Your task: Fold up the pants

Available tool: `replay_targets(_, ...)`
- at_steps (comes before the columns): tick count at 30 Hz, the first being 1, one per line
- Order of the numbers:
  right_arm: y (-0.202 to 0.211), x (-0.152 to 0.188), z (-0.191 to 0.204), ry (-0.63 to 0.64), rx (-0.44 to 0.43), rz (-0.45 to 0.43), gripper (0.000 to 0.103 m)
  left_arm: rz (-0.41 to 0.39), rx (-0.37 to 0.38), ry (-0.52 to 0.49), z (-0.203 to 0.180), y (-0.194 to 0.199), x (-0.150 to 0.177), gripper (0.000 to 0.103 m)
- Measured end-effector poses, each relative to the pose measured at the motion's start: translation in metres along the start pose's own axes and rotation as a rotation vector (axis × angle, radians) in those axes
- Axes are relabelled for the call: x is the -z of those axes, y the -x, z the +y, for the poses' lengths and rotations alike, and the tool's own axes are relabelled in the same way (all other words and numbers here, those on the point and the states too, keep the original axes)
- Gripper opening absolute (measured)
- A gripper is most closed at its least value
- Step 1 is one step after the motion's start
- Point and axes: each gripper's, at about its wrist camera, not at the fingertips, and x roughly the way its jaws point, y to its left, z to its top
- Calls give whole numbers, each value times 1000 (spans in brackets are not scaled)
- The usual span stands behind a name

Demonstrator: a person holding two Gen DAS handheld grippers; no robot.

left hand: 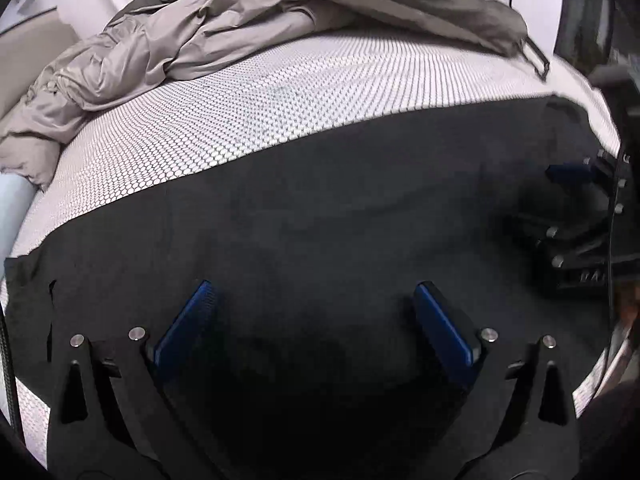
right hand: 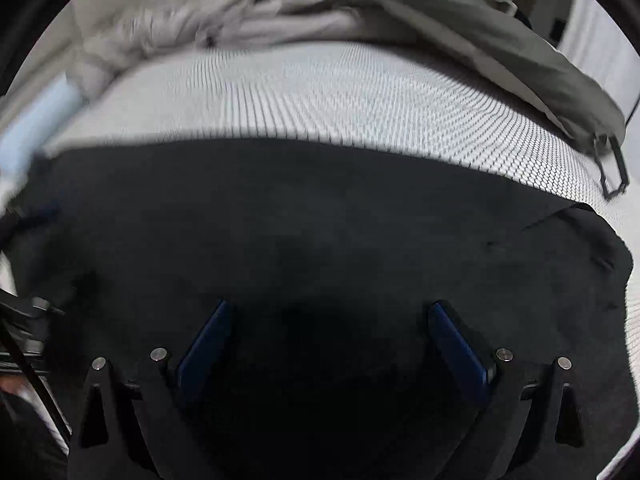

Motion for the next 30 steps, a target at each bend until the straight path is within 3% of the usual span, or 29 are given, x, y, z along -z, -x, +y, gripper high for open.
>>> replay_targets(1, -2, 1, -4, 2, 6, -2, 99, 17, -13, -1, -2, -1, 7, 99)
replay_targets(6, 9, 12, -24, -35, 141, 11, 100, 75, 103, 111, 15, -10, 18, 100)
replay_targets(9, 18, 20, -42, -77, 173, 11, 100, 81, 118, 110, 14, -9, 21, 101)
replay_targets(21, 32, 38, -80, -36, 333, 21, 101, 80, 147, 85, 28, -19, 11, 102)
replay_targets(24, 46, 36, -69, -28, 244, -33, 100, 82, 144, 84, 29, -21, 10, 102)
replay_targets(28, 68, 35, -26, 70, 131, -84, 100, 75, 121, 84, 27, -18, 9, 102)
replay_targets(30, 70, 37, -4, 133, 122, -77, 100, 64, 64, 81, 24, -12, 9, 101)
